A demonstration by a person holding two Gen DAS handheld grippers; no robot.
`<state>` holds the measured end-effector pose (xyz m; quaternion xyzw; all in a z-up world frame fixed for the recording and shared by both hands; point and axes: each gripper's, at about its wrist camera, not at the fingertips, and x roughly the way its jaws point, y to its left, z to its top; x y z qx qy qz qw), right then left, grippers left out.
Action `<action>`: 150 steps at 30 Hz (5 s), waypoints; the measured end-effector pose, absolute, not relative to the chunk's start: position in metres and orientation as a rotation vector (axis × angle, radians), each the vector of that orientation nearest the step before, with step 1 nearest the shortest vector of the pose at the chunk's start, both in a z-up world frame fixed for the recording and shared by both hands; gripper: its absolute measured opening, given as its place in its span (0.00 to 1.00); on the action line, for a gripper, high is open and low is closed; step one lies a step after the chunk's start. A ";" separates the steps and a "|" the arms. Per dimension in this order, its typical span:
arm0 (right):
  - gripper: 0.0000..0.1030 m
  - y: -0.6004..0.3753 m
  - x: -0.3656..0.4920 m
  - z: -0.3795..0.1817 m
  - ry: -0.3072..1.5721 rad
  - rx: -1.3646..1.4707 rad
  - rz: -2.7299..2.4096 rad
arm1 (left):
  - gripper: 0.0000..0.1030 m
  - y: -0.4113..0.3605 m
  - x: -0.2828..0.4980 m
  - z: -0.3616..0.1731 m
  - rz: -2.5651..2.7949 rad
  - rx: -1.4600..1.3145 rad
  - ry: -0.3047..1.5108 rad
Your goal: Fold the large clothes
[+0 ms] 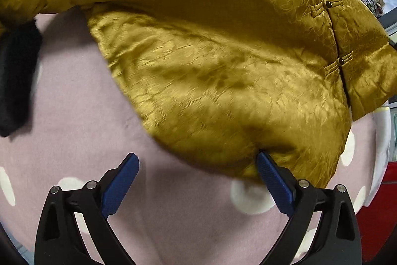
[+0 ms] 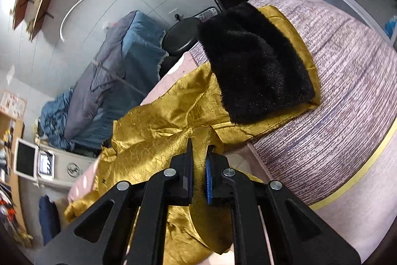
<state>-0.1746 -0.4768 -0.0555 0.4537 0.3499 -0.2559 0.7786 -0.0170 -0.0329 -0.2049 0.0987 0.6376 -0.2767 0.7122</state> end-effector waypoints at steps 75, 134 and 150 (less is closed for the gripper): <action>0.45 -0.242 -0.253 -0.149 1.554 0.446 -0.274 | 0.81 0.150 -0.026 -0.130 -0.344 0.390 1.362; 0.95 -0.214 -0.109 -0.160 1.280 -0.022 -0.325 | 0.94 -0.004 0.001 -0.176 -0.281 0.470 1.295; 0.95 -0.421 -0.066 -0.111 1.100 -0.172 -0.775 | 0.94 0.018 -0.036 -0.151 -0.242 0.513 1.299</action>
